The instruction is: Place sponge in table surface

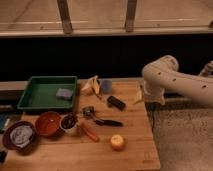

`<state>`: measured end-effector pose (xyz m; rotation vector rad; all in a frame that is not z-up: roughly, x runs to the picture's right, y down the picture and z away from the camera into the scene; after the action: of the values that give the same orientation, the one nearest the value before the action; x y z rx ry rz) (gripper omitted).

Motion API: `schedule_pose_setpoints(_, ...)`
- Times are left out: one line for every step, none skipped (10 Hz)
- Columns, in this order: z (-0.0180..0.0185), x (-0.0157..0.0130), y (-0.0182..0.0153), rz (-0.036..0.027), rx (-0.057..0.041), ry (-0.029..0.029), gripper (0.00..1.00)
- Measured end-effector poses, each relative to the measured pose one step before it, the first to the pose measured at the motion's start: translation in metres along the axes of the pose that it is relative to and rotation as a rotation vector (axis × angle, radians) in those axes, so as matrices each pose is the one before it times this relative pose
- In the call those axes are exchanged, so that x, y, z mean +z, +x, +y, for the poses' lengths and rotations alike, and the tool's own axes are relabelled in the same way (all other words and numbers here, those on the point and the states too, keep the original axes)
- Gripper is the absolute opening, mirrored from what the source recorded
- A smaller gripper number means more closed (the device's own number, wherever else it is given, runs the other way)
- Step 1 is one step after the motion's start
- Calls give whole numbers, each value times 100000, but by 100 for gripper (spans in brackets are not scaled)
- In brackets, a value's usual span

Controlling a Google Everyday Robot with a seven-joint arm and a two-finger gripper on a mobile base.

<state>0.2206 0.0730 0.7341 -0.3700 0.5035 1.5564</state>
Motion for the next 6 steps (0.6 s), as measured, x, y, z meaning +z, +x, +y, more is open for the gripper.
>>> schedule_pose_setpoints(-2,4,3,4,1,2,80)
schedule_pose_setpoints(-1,-4,-4,-9,5,0,80)
schedule_pose_setpoints(5,5,2,12,-8,-4,80)
schedule_pose_setpoints(-7,9,24,-10,-60,43,80)
schedule_pose_setpoints(55,-39,6,-319,-500,-99,80)
schedule_pose_setpoints(332,-160,189,-771,-3078,-312,80)
